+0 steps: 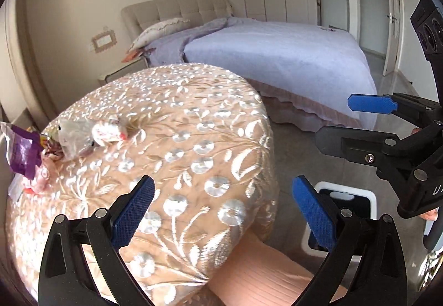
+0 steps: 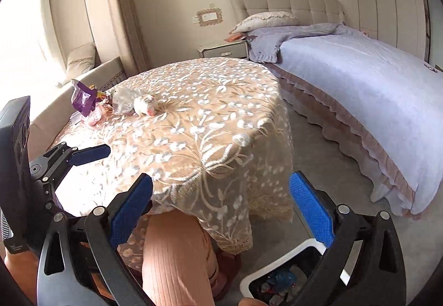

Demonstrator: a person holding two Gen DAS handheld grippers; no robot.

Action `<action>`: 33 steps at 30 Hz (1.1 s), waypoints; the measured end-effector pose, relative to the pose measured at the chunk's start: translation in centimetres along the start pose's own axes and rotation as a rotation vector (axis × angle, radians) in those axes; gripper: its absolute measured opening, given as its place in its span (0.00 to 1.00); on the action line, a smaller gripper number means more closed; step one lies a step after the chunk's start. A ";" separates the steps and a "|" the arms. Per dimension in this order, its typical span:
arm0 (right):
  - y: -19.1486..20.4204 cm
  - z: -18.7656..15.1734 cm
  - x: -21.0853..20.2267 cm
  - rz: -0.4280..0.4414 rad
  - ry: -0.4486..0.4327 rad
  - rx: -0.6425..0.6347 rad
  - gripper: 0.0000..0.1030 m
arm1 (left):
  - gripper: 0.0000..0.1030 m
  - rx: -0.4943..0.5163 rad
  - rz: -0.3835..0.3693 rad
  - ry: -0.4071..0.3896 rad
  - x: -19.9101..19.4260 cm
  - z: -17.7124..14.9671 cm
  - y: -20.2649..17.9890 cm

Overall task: Collect trash
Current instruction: 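Move both open grippers back toward the table, then grasp the purple-white snack bag with the left gripper while the right grasps the clear bag of scraps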

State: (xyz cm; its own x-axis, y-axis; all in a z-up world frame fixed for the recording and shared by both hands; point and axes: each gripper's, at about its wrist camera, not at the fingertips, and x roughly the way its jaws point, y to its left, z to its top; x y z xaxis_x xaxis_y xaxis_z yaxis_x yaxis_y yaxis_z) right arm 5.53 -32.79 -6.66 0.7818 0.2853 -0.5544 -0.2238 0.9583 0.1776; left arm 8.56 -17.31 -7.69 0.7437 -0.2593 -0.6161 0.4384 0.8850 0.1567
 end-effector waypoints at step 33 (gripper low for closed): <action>14.5 10.9 25.2 0.192 0.274 -0.402 0.96 | 0.95 -0.003 0.321 -0.016 0.7 1.4 27.8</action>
State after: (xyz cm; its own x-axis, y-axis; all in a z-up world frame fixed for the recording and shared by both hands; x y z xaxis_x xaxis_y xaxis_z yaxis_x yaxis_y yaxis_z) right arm 28.37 -11.89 -9.23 0.5362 0.3980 -0.7444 -0.5960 0.8030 0.0000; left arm 21.98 6.62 -2.72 0.8518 0.0268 -0.5231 0.1789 0.9237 0.3387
